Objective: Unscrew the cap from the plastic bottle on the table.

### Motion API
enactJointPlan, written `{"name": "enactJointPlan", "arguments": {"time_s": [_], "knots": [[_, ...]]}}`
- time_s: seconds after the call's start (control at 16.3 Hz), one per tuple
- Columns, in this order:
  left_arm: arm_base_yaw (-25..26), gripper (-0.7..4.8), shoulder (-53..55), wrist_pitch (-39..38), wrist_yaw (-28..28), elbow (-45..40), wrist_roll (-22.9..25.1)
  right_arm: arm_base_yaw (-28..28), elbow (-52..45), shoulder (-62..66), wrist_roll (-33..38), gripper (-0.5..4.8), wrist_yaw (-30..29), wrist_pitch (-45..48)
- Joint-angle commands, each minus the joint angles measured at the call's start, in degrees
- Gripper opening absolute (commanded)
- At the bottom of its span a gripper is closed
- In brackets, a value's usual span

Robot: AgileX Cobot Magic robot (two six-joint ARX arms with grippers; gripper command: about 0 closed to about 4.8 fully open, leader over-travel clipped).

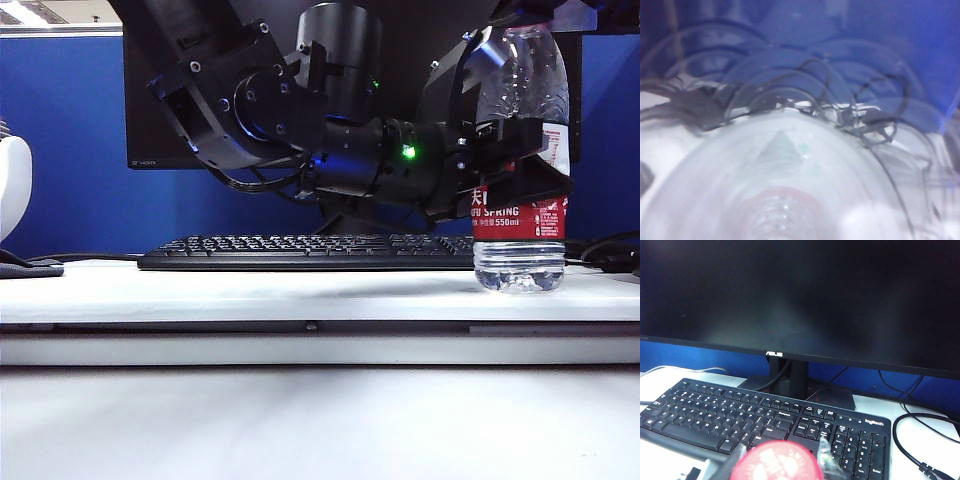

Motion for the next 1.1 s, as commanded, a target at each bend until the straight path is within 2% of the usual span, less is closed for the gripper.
{"name": "enactJointPlan", "arguments": {"time_s": [0.06, 0.12, 0.18, 0.31, 0.37, 0.49, 0.55, 0.74, 0.8, 0.98, 1.04, 1.1], "knots": [[-0.26, 1.45, 0.26, -2.95, -0.55, -0.20, 0.04, 0.07, 0.46, -0.20, 0.09, 0.39, -1.42, 1.03], [-0.26, 1.45, 0.26, -2.95, -0.55, -0.20, 0.04, 0.07, 0.46, -0.20, 0.26, 0.32, -2.80, 1.07], [-0.26, 1.45, 0.26, -2.95, -0.55, -0.20, 0.07, 0.07, 0.46, -0.22, 0.26, -0.07, -2.95, 1.03], [-0.24, 1.43, 0.26, -2.95, -0.48, -0.20, 0.04, -1.11, 0.46, -0.22, 0.24, -0.05, -6.82, 0.92], [-0.24, 1.43, 0.26, -2.97, -0.39, -0.20, 0.07, -3.39, 0.46, -0.22, 0.26, -0.05, -13.38, 0.90], [-0.24, 1.42, 0.26, -2.99, -0.37, -0.20, 0.07, -6.67, 0.46, -0.24, 0.28, -0.05, -21.70, 0.59], [-0.24, 1.42, 0.26, -2.99, -0.37, -0.20, 0.07, -9.20, 0.46, -0.24, 0.72, -0.05, -27.80, 0.61], [-0.24, 1.42, 0.26, -3.17, 1.11, -0.20, 0.07, -16.90, 0.46, -0.22, 4.63, -0.05, -44.61, 0.52], [-0.26, 1.42, 0.26, -3.34, 1.14, -0.20, 0.09, -22.43, 0.46, -0.22, 6.88, -0.05, -53.72, 0.59], [-0.24, 1.42, 0.26, -3.39, 1.14, -0.20, 0.09, -28.70, 0.46, -0.11, 10.62, -0.05, -65.05, 0.81], [-0.24, 1.42, 0.26, -3.39, 1.14, -0.20, 0.11, -29.64, 0.50, 0.90, 12.28, -0.05, -70.88, 1.44], [-0.24, 1.42, 0.26, -3.39, 1.14, -0.20, 0.11, -29.40, 0.52, 1.60, 13.22, -0.05, -72.78, 1.49]]}}
